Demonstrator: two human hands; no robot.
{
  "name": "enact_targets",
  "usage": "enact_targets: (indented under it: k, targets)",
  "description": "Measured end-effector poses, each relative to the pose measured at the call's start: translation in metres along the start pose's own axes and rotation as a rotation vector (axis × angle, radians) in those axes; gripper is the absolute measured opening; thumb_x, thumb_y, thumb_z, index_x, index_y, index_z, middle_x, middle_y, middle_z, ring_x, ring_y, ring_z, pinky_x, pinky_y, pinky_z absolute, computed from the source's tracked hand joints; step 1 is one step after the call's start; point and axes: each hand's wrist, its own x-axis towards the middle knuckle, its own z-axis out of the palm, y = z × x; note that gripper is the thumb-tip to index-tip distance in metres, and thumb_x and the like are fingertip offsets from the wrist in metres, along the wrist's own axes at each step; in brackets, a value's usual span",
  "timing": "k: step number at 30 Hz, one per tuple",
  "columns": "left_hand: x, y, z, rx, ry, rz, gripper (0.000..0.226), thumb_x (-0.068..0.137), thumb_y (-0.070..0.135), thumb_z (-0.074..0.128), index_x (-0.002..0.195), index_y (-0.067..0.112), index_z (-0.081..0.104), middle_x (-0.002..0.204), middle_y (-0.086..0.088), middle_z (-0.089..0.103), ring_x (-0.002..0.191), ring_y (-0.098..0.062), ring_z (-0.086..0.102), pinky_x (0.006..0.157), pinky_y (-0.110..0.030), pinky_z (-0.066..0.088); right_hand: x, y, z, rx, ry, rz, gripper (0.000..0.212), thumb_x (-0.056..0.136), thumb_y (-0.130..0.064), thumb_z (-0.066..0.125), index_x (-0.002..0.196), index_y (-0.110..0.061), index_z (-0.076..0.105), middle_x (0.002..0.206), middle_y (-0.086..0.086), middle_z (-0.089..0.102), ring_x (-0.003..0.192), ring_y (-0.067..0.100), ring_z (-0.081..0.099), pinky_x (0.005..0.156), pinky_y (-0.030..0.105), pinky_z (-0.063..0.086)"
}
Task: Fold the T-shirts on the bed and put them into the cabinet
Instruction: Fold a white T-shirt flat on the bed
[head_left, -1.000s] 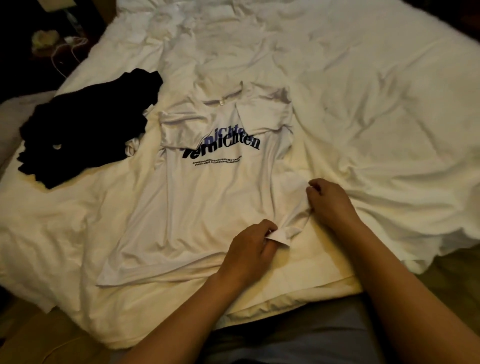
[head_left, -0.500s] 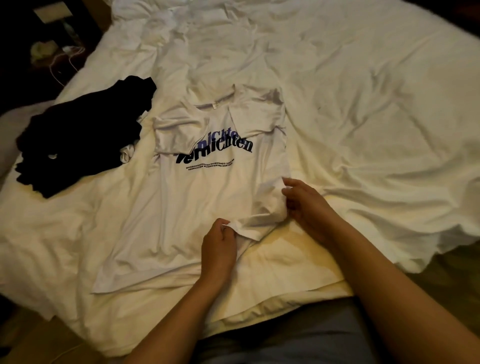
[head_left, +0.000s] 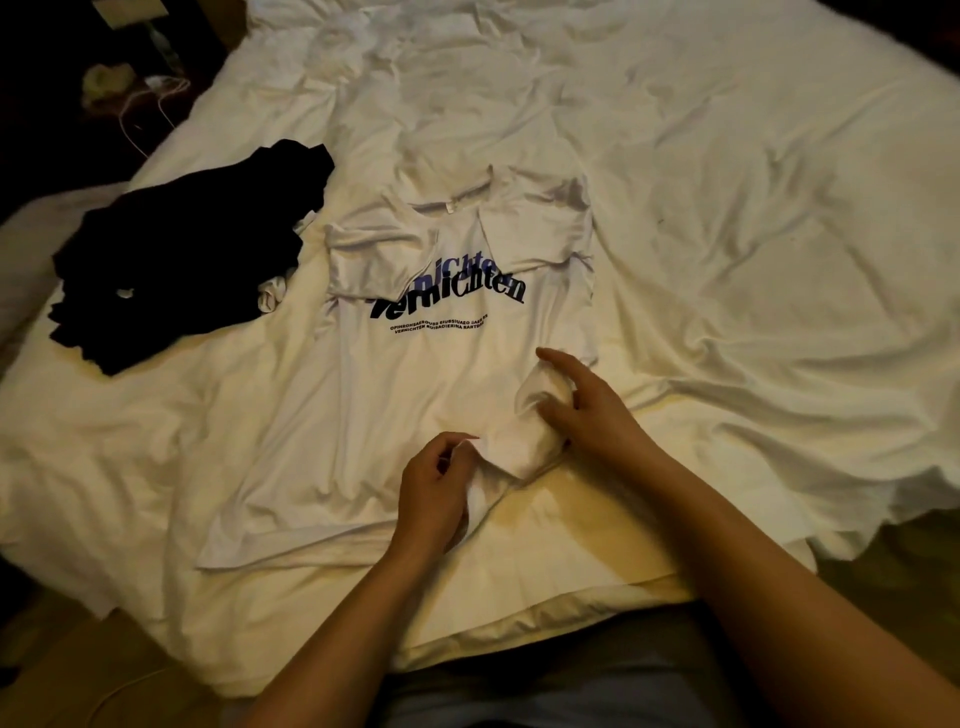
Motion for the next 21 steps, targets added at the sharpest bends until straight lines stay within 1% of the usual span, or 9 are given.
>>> enact_targets:
  k: [2,4,6,9,10,12,14,17,21]
  targets:
    - [0.0,-0.001,-0.002,-0.028,-0.023,-0.036,0.02,0.099,0.021,0.058,0.083,0.02,0.07,0.057,0.009,0.057,0.048,-0.007,0.05,0.054,-0.03,0.04,0.008,-0.008,0.001,0.237,0.111,0.077,0.043,0.093,-0.008,0.061,0.13,-0.031,0.058,0.11,0.006,0.064,0.077,0.019,0.063,0.067,0.033,0.055]
    - [0.002,-0.002,-0.003,-0.034,-0.009,-0.046,0.023,0.097,0.017,0.059,0.076,0.016,0.068,0.058,0.006,0.057,0.052,-0.005,0.05,0.06,-0.029,0.042,0.018,-0.009,-0.001,0.414,0.21,0.202,0.035,0.093,-0.01,0.063,0.122,-0.028,0.063,0.102,0.01,0.064,0.077,0.022,0.063,0.069,0.035,0.054]
    - [0.003,-0.003,-0.004,-0.022,-0.019,-0.042,0.024,0.096,0.015,0.059,0.074,0.016,0.067,0.06,0.008,0.059,0.057,-0.002,0.051,0.064,-0.026,0.042,0.024,-0.003,-0.004,0.344,0.233,0.266,0.037,0.09,-0.017,0.068,0.125,-0.027,0.061,0.109,0.008,0.064,0.085,0.021,0.066,0.075,0.032,0.056]
    - [0.004,-0.002,-0.005,-0.007,-0.038,-0.026,0.022,0.097,0.019,0.059,0.076,0.019,0.067,0.063,0.011,0.062,0.061,-0.003,0.054,0.067,-0.026,0.044,0.017,0.002,-0.005,0.199,0.184,0.334,0.049,0.089,-0.033,0.071,0.133,-0.024,0.053,0.11,0.001,0.061,0.075,0.012,0.06,0.056,0.017,0.047]
    - [0.004,-0.002,-0.005,-0.018,-0.05,-0.024,0.017,0.097,0.022,0.061,0.083,0.021,0.07,0.07,0.01,0.067,0.067,-0.004,0.059,0.07,-0.025,0.046,0.011,0.004,-0.004,0.177,0.152,0.347,0.053,0.089,-0.036,0.07,0.136,-0.022,0.049,0.116,0.0,0.058,0.079,0.013,0.061,0.058,0.019,0.048]
    - [0.004,-0.002,-0.004,-0.042,-0.114,-0.012,0.01,0.092,0.027,0.07,0.102,0.025,0.072,0.088,0.009,0.074,0.083,-0.008,0.068,0.077,-0.022,0.051,-0.002,0.009,-0.004,0.104,0.092,0.313,0.066,0.087,-0.036,0.072,0.143,-0.023,0.04,0.133,0.0,0.052,0.103,0.021,0.063,0.083,0.032,0.054]
    - [0.002,-0.004,-0.003,-0.008,-0.187,0.015,0.033,0.082,0.029,0.08,0.113,0.028,0.07,0.099,0.01,0.074,0.092,-0.008,0.069,0.083,-0.024,0.055,-0.015,0.011,-0.004,0.054,0.058,0.249,0.071,0.085,-0.029,0.071,0.146,-0.027,0.035,0.135,0.003,0.054,0.11,0.023,0.062,0.096,0.039,0.051]
    - [-0.006,0.001,-0.001,0.069,-0.207,0.13,0.029,0.08,0.018,0.08,0.105,0.029,0.072,0.091,0.009,0.073,0.084,-0.014,0.069,0.079,-0.034,0.056,-0.032,0.0,-0.014,0.132,0.192,0.187,0.057,0.089,-0.011,0.063,0.138,-0.032,0.043,0.107,0.004,0.068,0.08,0.006,0.068,0.067,0.025,0.056]
    - [-0.021,0.022,0.005,0.222,-0.386,0.491,0.019,0.077,0.012,0.07,0.091,0.025,0.071,0.078,0.011,0.063,0.071,-0.008,0.06,0.067,-0.018,0.047,-0.06,-0.01,-0.042,0.188,0.413,0.238,0.047,0.084,-0.008,0.06,0.122,-0.036,0.057,0.083,0.008,0.071,0.064,0.017,0.065,0.051,0.039,0.053]
